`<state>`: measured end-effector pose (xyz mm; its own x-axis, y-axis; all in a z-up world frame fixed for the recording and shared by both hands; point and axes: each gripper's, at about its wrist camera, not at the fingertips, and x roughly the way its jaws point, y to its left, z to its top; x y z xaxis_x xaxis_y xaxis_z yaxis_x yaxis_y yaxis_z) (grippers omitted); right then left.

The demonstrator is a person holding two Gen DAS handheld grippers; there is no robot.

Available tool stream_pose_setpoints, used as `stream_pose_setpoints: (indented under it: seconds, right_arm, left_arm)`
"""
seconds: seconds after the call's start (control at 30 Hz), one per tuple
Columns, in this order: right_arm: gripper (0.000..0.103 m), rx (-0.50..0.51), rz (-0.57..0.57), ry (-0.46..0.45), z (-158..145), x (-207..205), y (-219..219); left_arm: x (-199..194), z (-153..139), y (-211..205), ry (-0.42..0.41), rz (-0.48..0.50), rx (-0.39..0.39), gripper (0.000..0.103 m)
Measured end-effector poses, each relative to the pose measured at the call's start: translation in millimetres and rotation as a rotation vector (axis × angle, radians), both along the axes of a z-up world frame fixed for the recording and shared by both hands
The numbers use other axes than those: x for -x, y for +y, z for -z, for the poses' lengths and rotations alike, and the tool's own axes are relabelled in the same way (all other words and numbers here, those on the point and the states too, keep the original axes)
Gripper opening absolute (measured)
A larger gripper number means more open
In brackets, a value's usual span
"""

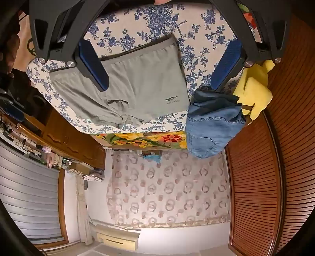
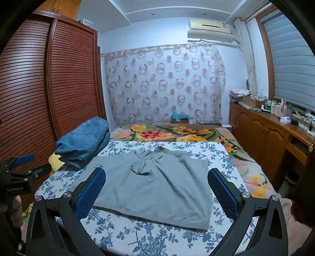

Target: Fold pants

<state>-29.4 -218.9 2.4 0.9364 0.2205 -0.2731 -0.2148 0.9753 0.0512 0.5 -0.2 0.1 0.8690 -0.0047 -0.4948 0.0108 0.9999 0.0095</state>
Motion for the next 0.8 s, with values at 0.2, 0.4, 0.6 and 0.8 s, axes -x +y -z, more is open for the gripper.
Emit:
stream_pose_setpoints:
  seconds: [0.2, 0.4, 0.6, 0.8]
  right_arm:
    - [0.103, -0.007, -0.006, 0.002, -1.1, 0.4, 2.1]
    - [0.103, -0.011, -0.011, -0.002, -0.3, 1.0, 0.4]
    - [0.103, -0.010, -0.012, -0.004, 0.2, 1.7, -2.4]
    - [0.103, -0.007, -0.012, -0.003, 1.0, 1.8, -2.2]
  left_arm:
    - [4.7, -3.9, 2.7, -0.034, -0.007, 0.008, 0.103]
    - [3.7, -6.6, 5.8, -0.034, -0.010, 0.013, 0.103]
    - [1.6, -5.0, 5.0, -0.036, -0.011, 0.009, 0.103]
    - [1.6, -6.2, 5.2, -0.038, -0.009, 0.009, 0.103]
